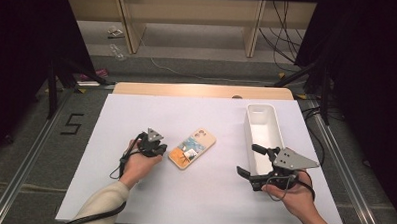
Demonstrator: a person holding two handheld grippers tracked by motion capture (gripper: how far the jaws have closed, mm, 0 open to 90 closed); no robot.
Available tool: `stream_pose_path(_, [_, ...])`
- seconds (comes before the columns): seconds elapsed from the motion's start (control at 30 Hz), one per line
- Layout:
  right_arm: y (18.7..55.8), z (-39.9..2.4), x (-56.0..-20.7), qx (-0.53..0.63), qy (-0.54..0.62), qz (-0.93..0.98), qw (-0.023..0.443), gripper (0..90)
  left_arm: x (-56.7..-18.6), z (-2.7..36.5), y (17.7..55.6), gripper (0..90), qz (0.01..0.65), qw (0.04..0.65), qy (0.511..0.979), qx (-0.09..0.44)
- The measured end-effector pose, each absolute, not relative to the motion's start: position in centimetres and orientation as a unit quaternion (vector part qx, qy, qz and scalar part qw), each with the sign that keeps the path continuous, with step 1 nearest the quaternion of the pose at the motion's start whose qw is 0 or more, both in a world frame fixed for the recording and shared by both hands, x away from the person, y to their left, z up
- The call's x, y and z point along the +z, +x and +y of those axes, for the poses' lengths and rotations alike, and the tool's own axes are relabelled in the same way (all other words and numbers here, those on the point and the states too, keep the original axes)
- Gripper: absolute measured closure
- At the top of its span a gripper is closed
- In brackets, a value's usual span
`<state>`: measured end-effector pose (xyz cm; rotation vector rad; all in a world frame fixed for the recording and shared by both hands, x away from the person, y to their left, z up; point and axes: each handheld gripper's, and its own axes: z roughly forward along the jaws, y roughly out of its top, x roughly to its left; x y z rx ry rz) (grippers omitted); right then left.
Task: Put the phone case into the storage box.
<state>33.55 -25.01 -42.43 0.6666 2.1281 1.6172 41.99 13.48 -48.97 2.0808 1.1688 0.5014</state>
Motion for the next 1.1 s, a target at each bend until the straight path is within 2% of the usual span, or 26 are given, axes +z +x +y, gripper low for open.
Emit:
stream_pose_path(0.77, [33.6,-25.1,-42.5,0.574,0.24,0.759,0.191,12.7,-49.3,12.3,40.8,89.2,0.414,0.336,0.825,0.188])
stream_pose_path(0.8, [33.6,-25.1,-42.5,0.575,0.24,0.759,0.191,12.7,-49.2,12.4,40.7,83.4,0.413,0.333,0.825,0.194])
stream_pose_path(0.83, [33.6,-25.1,-42.5,0.575,0.24,0.759,0.191,12.7,-49.0,12.5,40.7,83.4,0.411,0.332,0.826,0.198])
stream_pose_path(0.93, [33.6,-25.2,-42.4,0.576,0.24,0.757,0.192,12.7,-48.0,13.0,40.4,65.6,0.41,0.336,0.821,0.214])
stream_pose_path(0.97, [33.6,-25.2,-42.4,0.576,0.241,0.757,0.192,12.7,-47.5,13.2,40.3,65.6,0.408,0.338,0.82,0.218])
stream_pose_path(1.0, [33.6,-25.2,-42.4,0.576,0.241,0.757,0.191,12.7,-46.8,13.5,40.0,55.2,0.407,0.347,0.816,0.219])
stream_pose_path(1.07, [33.6,-25.2,-42.4,0.577,0.24,0.757,0.192,12.7,-46.4,13.6,39.7,44.9,0.408,0.354,0.813,0.219])
stream_pose_path(1.1, [33.6,-25.2,-42.4,0.577,0.24,0.757,0.192,12.7,-46.0,13.7,39.5,44.9,0.406,0.36,0.811,0.218])
